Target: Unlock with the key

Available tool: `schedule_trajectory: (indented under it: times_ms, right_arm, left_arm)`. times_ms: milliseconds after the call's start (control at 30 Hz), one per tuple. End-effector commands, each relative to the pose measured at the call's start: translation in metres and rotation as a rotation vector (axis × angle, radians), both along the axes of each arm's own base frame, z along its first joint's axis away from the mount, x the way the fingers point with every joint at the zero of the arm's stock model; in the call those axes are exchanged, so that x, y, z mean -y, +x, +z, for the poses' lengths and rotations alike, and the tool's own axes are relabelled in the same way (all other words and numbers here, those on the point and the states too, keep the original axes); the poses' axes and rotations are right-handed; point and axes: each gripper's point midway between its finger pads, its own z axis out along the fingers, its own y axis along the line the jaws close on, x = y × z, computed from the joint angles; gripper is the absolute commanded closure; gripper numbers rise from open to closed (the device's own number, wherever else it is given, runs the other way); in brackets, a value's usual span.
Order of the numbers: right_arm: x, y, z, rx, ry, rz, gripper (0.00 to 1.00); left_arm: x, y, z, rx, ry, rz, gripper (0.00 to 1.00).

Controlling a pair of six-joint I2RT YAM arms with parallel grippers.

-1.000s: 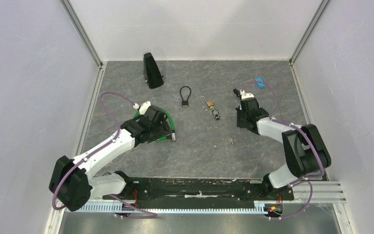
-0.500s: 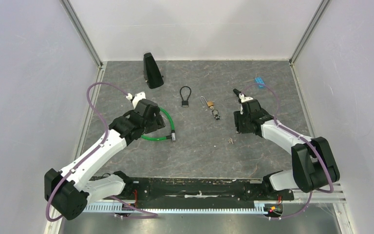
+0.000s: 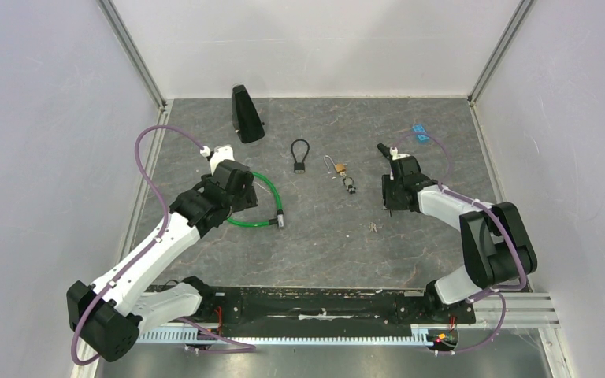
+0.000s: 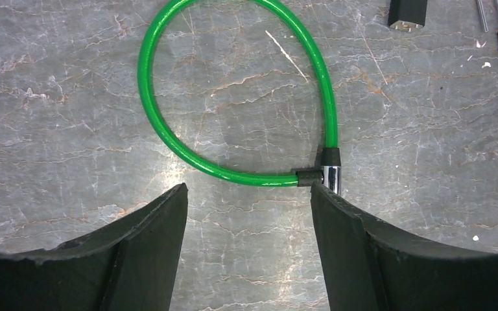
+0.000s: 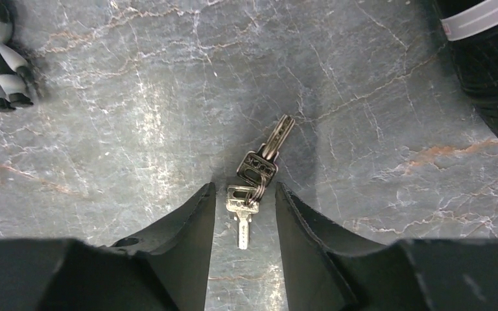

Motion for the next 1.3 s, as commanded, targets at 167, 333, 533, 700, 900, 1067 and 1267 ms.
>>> schedule_trajectory:
  times_ms: [167, 333, 533, 700, 900, 1067, 1267]
  right_arm:
    - [0.001, 0.012, -0.004, 0.031, -0.002, -0.039, 0.70]
    - [0.003, 0.009, -0.004, 0.039, -0.023, 0.002, 0.85]
    - [-0.008, 0.011, 0.016, 0.108, 0.007, 0.087, 1.00]
    - [-0.030, 0.014, 0.047, 0.191, 0.050, 0.191, 1.00]
    - [-0.066, 0.016, 0.097, 0.314, 0.139, 0.354, 1.00]
    - [-0.097, 0.011, 0.139, 0.391, 0.209, 0.488, 1.00]
    - [-0.141, -0.008, 0.179, 0.466, 0.339, 0.648, 1.00]
  left_arm:
    - [-0.005, 0.000, 0.003, 0.018, 0.020, -0.009, 0.25]
    - [0.007, -0.002, -0.001, 0.002, -0.040, -0.043, 0.26]
    - [0.042, -0.005, -0.001, -0.019, -0.216, -0.117, 0.26]
    - [0.077, -0.010, 0.003, -0.046, -0.399, -0.185, 0.26]
    - [0.103, -0.013, 0.012, -0.054, -0.566, -0.214, 0.26]
    - [0.117, -0.016, 0.015, -0.066, -0.701, -0.199, 0.26]
    - [0.133, -0.018, 0.017, -0.093, -0.872, -0.163, 0.26]
